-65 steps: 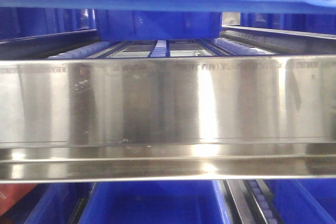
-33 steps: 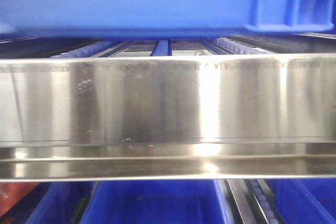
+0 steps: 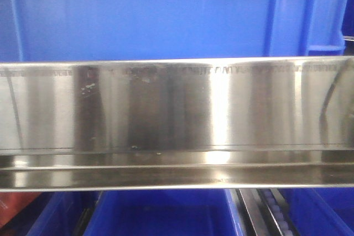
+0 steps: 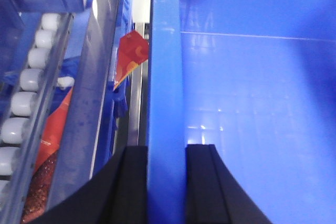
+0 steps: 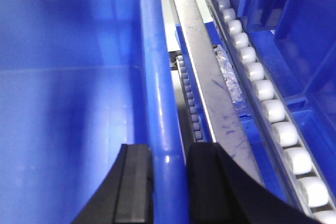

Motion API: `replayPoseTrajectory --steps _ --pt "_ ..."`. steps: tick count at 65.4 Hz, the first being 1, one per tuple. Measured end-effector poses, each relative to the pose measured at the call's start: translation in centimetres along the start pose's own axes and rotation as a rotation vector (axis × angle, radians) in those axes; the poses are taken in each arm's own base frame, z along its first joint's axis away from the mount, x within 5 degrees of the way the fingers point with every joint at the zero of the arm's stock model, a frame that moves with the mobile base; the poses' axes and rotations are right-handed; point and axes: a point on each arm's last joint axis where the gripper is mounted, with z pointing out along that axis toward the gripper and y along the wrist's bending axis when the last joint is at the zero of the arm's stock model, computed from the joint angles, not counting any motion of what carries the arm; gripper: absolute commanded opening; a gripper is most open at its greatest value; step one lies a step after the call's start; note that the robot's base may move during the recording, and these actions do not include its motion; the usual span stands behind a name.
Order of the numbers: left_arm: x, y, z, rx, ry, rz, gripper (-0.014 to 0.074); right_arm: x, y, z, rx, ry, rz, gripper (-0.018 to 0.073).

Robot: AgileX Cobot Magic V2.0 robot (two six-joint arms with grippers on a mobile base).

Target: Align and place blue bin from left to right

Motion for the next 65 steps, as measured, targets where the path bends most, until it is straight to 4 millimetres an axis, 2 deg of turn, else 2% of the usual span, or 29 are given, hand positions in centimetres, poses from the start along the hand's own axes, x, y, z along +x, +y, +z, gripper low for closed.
replayPoseTrajectory --steps 13,19,22,28,31,38,44,65 --pt "-0.1 -0.1 0.1 0.006 -0.012 0.002 -0.0106 -0.4 -0.2 0.3 -0.016 -0.023 0.012 -0.0166" --pt "-0.2 -0.1 0.1 0.005 -0.018 0.004 -0.0035 -0.5 -0.3 0.4 -0.020 -0.027 0.013 -0.0144" --pt "-0.2 -0.1 0.1 0.006 -0.020 0.004 0.0027 -0.5 -0.3 0.4 -0.019 -0.027 0.014 -0.0090" --pt "-0.2 -0.1 0.1 0.004 -0.021 0.006 0.0210 -0.5 -0.3 0.4 -0.020 -0.028 0.013 0.0117" --pt "-0.2 -0.1 0.1 0.007 -0.021 0.004 0.0267 -0.6 -0.2 0.4 -0.032 -0.038 0.016 0.0216" --pt "-0.3 -0.4 0.1 0.038 -0.032 -0.010 0.0412 -1.4 0.7 0.2 -0.127 -0.119 0.020 0.0330" --pt "-0.3 -0.7 0.0 0.058 -0.039 -0.015 0.0470 -1.7 1.4 -0.1 -0.186 -0.164 0.016 0.0346" --pt "-0.9 -0.5 -0.6 0.041 -0.078 0.002 0.0472 -1.9 1.3 -0.6 -0.192 -0.174 0.019 0.0340"
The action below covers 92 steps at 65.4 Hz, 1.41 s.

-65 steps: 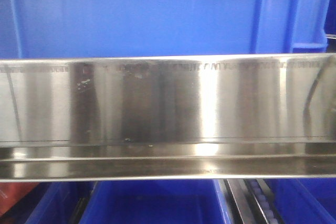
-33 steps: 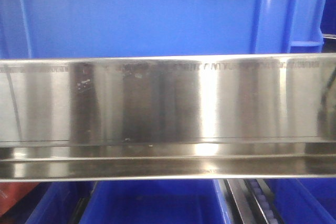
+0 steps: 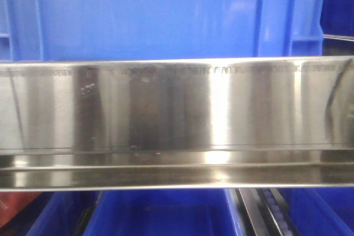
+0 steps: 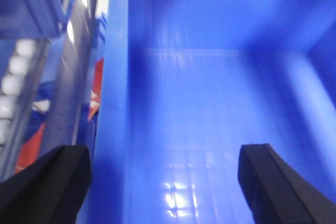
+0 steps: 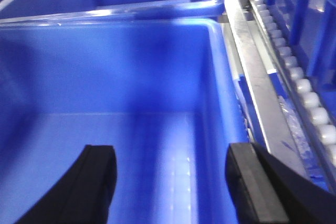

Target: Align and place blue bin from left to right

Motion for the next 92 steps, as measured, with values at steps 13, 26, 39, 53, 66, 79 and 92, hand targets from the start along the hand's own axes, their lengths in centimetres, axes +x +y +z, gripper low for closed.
replayPoseTrajectory --steps 13,26,39,53,66,79,92 --pt "-0.9 0.1 -1.1 0.008 -0.034 -0.013 0.0348 -0.7 -0.4 -1.4 -0.009 -0.028 0.014 0.0295" --pt "-1.5 0.2 -2.1 -0.003 -0.030 -0.025 -0.0050 -1.4 -0.8 -2.9 -0.014 -0.053 0.019 0.0054" --pt "-1.6 0.2 -2.3 -0.007 -0.027 -0.026 -0.0111 -1.8 -1.1 -3.8 -0.021 -0.071 0.028 -0.0162" --pt "-1.6 0.6 -3.6 0.002 -0.014 -0.047 -0.0111 -2.6 -1.6 -5.6 -0.033 -0.108 0.010 -0.0166" --pt "-1.5 1.3 -6.7 0.047 -0.040 -0.086 -0.0111 -3.3 -2.9 -8.4 -0.010 -0.130 -0.041 -0.0166" --pt "1.1 2.0 -8.2 0.139 -0.090 -0.107 -0.0111 -1.3 -4.5 -11.1 -0.064 -0.174 -0.078 -0.0166" --pt "4.7 2.9 -9.9 0.261 -0.201 -0.137 -0.0111 3.0 -6.2 -13.0 -0.165 -0.219 -0.119 -0.0166"
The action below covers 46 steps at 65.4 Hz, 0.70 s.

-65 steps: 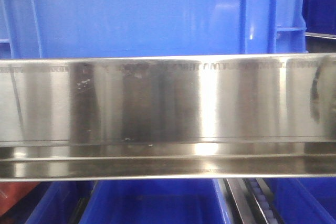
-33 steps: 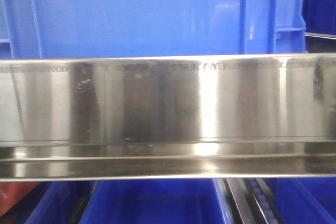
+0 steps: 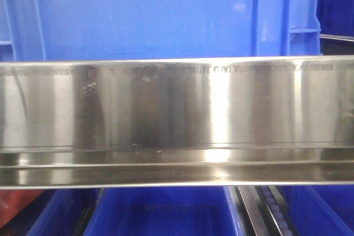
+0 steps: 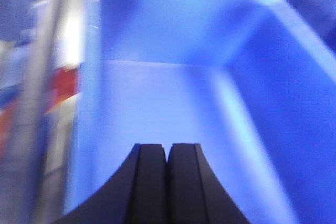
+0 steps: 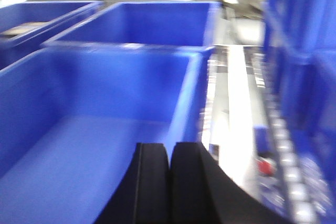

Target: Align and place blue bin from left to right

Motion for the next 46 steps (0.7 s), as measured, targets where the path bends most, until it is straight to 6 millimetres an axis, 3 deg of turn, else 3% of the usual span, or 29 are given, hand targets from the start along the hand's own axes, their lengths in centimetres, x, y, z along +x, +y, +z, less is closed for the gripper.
replayPoseTrajectory --steps 22,36,46 --pt "5.8 2.5 -5.6 0.140 -0.193 0.003 -0.0111 4.3 -1.7 -5.6 -0.110 -0.129 -0.030 -0.0166" --pt "10.0 4.4 -7.0 0.156 -0.203 0.006 -0.0111 6.6 -2.9 -8.3 -0.113 -0.176 -0.080 -0.0166" --pt "11.4 5.0 -8.1 0.188 -0.256 0.007 -0.0111 7.1 -3.4 -9.8 -0.122 -0.221 -0.078 -0.0166"
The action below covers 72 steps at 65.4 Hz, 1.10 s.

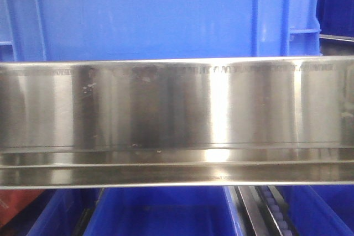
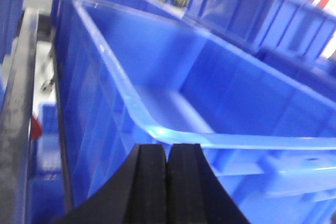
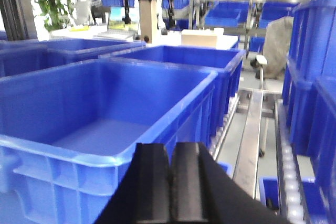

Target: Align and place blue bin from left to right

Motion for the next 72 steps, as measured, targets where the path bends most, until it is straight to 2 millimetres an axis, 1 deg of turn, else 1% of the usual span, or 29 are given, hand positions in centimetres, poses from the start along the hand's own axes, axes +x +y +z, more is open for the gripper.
replayPoseTrajectory --steps 8,16,72 --pt "-0.4 -0.2 -0.9 0.025 -0.054 0.000 -0.0111 -0.6 0.0 -1.0 -0.020 -0.061 0.006 -0.0166" --pt "-0.6 -0.2 -1.2 0.034 -0.071 0.000 -0.0111 -0.8 0.0 -1.4 -0.031 -0.089 0.008 -0.0166" --pt "-0.6 -0.2 -1.2 0.035 -0.073 0.000 -0.0111 -0.9 0.0 -1.4 -0.036 -0.096 0.008 -0.0166"
